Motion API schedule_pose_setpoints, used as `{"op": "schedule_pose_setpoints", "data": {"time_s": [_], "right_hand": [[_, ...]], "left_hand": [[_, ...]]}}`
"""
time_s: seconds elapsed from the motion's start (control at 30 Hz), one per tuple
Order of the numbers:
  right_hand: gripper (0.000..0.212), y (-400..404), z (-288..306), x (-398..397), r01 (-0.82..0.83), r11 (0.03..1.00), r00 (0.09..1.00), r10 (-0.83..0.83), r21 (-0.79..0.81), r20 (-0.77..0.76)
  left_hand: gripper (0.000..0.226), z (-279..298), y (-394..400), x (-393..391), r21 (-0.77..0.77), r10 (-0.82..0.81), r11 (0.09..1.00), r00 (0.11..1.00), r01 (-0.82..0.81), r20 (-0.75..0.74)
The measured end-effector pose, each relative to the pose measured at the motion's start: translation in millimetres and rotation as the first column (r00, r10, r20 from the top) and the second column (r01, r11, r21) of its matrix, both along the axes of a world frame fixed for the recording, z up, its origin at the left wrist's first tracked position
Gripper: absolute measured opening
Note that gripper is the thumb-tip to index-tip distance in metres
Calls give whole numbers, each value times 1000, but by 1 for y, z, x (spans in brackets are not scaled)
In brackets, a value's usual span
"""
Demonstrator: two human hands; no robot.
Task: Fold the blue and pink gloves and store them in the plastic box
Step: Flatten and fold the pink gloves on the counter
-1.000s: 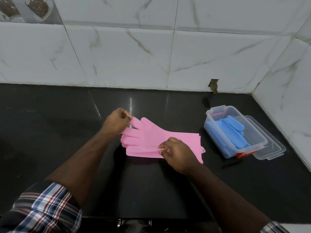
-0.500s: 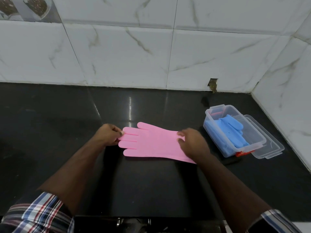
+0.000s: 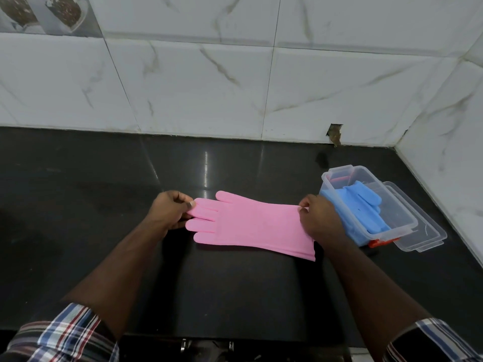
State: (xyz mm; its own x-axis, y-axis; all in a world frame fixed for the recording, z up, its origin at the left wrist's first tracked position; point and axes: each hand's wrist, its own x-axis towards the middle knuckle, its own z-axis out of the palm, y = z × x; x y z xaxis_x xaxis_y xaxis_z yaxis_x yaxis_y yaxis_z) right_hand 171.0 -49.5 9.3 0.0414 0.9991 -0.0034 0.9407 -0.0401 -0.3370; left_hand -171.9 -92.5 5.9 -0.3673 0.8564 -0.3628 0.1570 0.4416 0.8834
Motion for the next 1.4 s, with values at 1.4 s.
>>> {"op": "schedule_pose_setpoints", "data": {"time_s": [1.4], "right_hand": [[41, 4, -5, 7, 29, 1000, 954, -31, -11, -297]], "left_hand": [[25, -4, 6, 42, 123, -143, 915, 595, 384, -791]]}}
